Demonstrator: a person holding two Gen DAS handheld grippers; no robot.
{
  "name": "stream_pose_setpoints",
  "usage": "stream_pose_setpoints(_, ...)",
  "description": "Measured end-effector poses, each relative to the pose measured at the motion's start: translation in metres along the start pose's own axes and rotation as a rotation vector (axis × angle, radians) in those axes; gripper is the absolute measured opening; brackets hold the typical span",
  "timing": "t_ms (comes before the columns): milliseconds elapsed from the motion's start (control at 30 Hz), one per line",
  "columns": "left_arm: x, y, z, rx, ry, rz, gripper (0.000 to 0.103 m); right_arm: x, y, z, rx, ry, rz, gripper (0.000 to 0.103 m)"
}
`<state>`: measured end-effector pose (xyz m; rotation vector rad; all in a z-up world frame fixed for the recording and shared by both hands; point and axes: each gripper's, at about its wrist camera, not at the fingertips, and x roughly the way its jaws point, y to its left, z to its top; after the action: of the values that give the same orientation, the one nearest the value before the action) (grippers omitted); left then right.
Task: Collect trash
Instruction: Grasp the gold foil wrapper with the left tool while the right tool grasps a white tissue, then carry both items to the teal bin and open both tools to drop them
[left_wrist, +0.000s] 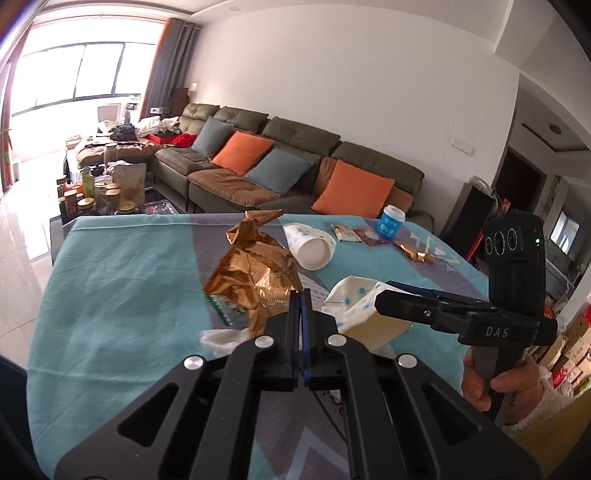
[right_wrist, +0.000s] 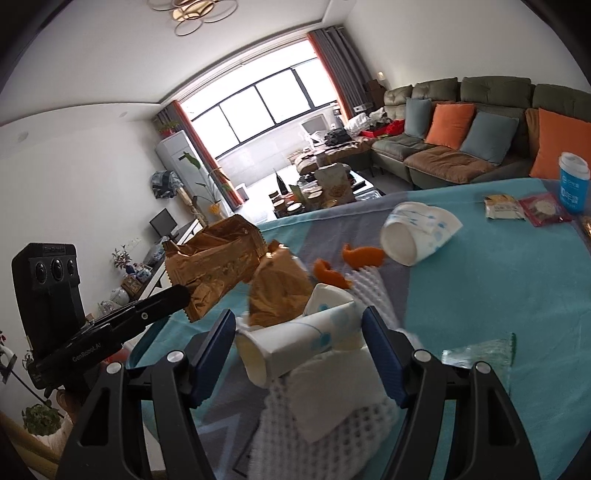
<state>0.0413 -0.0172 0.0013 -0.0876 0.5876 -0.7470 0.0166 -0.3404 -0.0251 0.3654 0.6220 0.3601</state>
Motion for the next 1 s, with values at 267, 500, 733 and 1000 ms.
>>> stream_pose_setpoints(267, -0.051, 0.027, -0.012, -0.048, -0.049, 0.075, 0.001, 0.015, 0.038, 0.005, -0.034, 0.035, 0.117, 0.043)
stream_pose_setpoints(500, -0.081, 0.051, -0.034, -0.107, -0.054, 0.153, 0.001, 0.052, 0.060, -0.011, -0.086, 0.142, 0.082, 0.043)
stream_pose_setpoints(733, -0.094, 0.069, -0.050, -0.150, -0.050, 0.196, 0.001, 0.054, 0.073, -0.011, -0.143, 0.166, 0.060, 0.004)
stream_pose_setpoints(1000, -0.132, 0.093, -0.062, -0.203, -0.084, 0.270, 0.001, 0.038, 0.101, 0.005, -0.175, 0.138, 0.147, 0.002)
